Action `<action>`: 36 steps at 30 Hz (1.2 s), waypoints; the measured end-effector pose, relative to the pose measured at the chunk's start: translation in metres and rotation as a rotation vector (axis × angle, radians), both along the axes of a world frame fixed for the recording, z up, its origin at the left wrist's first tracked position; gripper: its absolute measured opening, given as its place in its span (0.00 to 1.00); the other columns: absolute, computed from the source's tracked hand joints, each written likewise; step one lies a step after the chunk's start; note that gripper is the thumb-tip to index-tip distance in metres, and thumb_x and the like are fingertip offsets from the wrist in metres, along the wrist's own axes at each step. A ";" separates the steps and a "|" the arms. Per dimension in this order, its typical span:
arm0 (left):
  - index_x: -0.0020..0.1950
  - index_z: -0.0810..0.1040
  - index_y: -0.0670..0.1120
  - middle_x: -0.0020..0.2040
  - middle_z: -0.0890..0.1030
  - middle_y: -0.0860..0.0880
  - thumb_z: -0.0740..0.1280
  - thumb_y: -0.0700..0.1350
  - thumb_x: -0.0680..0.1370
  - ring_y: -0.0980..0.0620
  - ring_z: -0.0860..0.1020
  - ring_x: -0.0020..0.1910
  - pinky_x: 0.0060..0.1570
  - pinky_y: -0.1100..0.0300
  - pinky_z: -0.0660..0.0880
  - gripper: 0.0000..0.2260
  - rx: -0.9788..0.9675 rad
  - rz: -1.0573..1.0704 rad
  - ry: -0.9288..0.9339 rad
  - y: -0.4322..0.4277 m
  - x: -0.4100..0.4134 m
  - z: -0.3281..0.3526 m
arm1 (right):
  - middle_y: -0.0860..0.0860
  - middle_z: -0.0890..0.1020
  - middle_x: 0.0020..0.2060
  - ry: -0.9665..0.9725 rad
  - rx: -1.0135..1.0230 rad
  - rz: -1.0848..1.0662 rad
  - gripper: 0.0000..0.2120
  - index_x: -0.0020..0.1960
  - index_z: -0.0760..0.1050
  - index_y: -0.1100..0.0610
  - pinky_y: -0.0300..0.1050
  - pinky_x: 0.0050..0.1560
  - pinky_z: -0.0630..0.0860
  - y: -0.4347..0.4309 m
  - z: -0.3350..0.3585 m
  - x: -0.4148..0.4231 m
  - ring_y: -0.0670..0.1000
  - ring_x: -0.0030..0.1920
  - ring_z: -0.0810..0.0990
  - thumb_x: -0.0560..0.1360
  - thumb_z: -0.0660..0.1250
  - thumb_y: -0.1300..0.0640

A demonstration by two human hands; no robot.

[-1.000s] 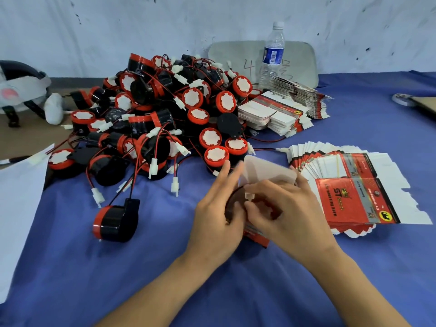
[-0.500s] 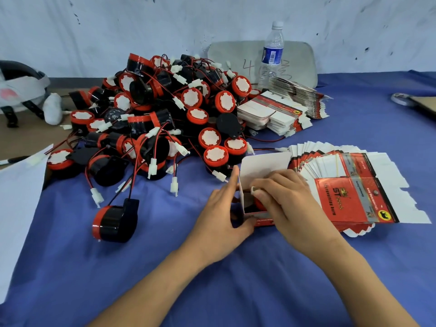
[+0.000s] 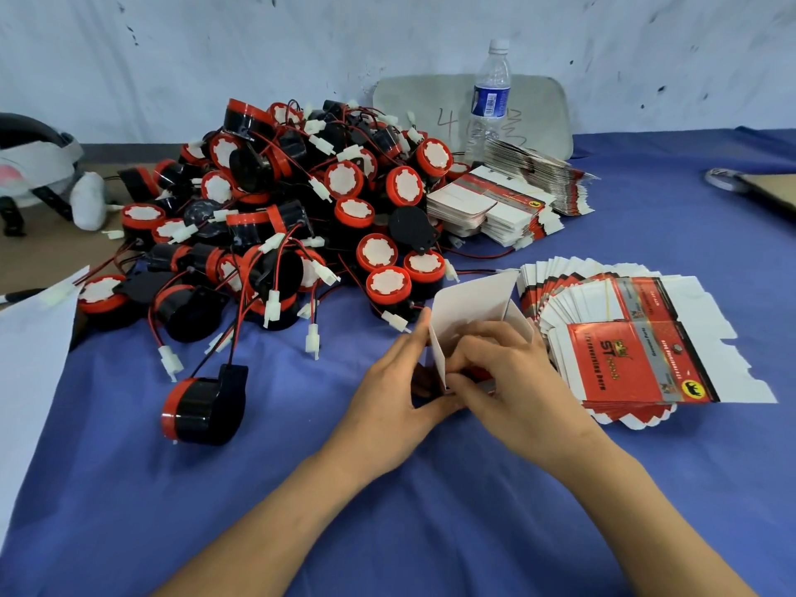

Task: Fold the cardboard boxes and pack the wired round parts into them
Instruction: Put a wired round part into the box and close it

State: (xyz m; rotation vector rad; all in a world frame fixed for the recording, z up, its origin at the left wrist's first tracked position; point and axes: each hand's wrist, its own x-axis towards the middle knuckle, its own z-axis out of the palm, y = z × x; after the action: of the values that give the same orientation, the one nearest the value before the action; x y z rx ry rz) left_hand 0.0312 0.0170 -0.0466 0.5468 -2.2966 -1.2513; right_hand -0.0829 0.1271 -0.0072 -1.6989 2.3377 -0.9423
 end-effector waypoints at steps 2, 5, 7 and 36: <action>0.78 0.55 0.58 0.54 0.72 0.65 0.74 0.48 0.73 0.62 0.76 0.50 0.57 0.62 0.75 0.40 0.000 -0.007 0.002 0.000 0.000 0.000 | 0.43 0.79 0.49 0.053 0.036 0.011 0.04 0.42 0.80 0.54 0.62 0.72 0.52 0.001 0.002 0.002 0.35 0.61 0.59 0.75 0.68 0.58; 0.78 0.56 0.56 0.55 0.74 0.62 0.73 0.45 0.73 0.61 0.76 0.51 0.58 0.60 0.75 0.39 -0.014 -0.014 -0.002 -0.001 0.001 0.001 | 0.39 0.79 0.43 0.168 0.024 0.006 0.08 0.37 0.81 0.52 0.63 0.73 0.46 0.003 0.006 0.003 0.43 0.61 0.67 0.73 0.67 0.54; 0.78 0.57 0.54 0.52 0.74 0.63 0.73 0.43 0.72 0.62 0.76 0.48 0.57 0.61 0.75 0.39 -0.023 -0.005 -0.003 -0.002 0.001 0.000 | 0.37 0.78 0.40 0.224 0.043 0.004 0.09 0.37 0.81 0.51 0.59 0.74 0.40 0.004 0.009 0.004 0.42 0.59 0.69 0.72 0.64 0.52; 0.62 0.69 0.64 0.51 0.79 0.57 0.73 0.58 0.68 0.43 0.78 0.44 0.48 0.49 0.78 0.25 0.217 -0.051 0.036 -0.013 0.005 0.010 | 0.35 0.81 0.42 -0.868 -0.276 -0.089 0.24 0.55 0.66 0.41 0.27 0.38 0.74 -0.009 -0.022 -0.019 0.36 0.43 0.81 0.70 0.74 0.61</action>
State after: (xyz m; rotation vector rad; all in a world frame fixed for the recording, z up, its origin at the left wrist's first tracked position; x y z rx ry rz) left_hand 0.0358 0.0039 -0.0364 0.5369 -2.1712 -1.5338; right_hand -0.1018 0.1184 -0.0289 -0.9254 1.7441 -1.6515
